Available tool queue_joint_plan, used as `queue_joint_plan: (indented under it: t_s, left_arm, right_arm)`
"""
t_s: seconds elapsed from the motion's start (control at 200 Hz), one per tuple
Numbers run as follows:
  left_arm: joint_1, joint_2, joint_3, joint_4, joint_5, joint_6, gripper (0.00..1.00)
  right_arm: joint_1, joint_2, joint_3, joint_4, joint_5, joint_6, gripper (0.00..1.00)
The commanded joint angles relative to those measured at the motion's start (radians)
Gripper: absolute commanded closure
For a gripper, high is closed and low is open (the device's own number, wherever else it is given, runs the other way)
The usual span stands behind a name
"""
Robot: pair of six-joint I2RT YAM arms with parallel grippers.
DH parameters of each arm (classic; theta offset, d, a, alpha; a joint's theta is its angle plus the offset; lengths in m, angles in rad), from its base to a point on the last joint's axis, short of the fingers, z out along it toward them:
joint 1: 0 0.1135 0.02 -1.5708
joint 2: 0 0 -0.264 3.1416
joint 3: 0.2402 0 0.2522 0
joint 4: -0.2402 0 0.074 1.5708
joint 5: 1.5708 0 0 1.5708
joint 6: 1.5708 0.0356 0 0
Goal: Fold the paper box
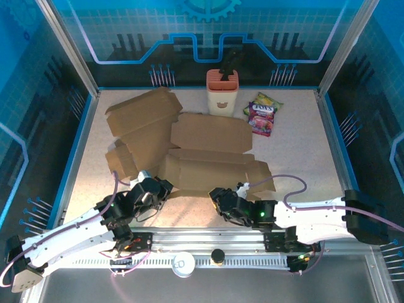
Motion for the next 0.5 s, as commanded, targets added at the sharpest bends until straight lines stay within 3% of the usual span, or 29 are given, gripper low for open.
queue_joint_plan:
  t_s: [0.0, 0.115, 0.17, 0.36, 0.43, 0.495]
  left_arm:
    - [-0.005, -0.016, 0.032, 0.028, -0.007, 0.017, 1.0]
    - [-0.005, -0.029, 0.035, 0.023, -0.005, 0.028, 1.0]
    - [-0.005, -0.038, 0.042, 0.013, -0.003, 0.041, 0.99]
    - [-0.006, -0.075, 0.149, -0.098, -0.028, 0.174, 0.38]
    - [-0.005, -0.071, 0.228, -0.157, -0.045, 0.269, 0.25]
    - [-0.006, -0.057, 0.31, -0.217, -0.071, 0.369, 0.21]
  right_arm:
    - [-0.027, -0.029, 0.047, -0.085, 0.059, 0.078, 0.84]
    - [-0.063, -0.056, 0.085, -0.15, 0.068, 0.033, 1.0]
    - [-0.078, -0.068, 0.103, -0.164, 0.067, 0.011, 1.0]
    - [-0.107, -0.118, 0.241, -0.309, 0.086, -0.108, 1.0]
    - [-0.124, -0.127, 0.312, -0.359, 0.102, -0.183, 1.0]
    - [-0.159, -0.124, 0.379, -0.383, 0.082, -0.254, 1.0]
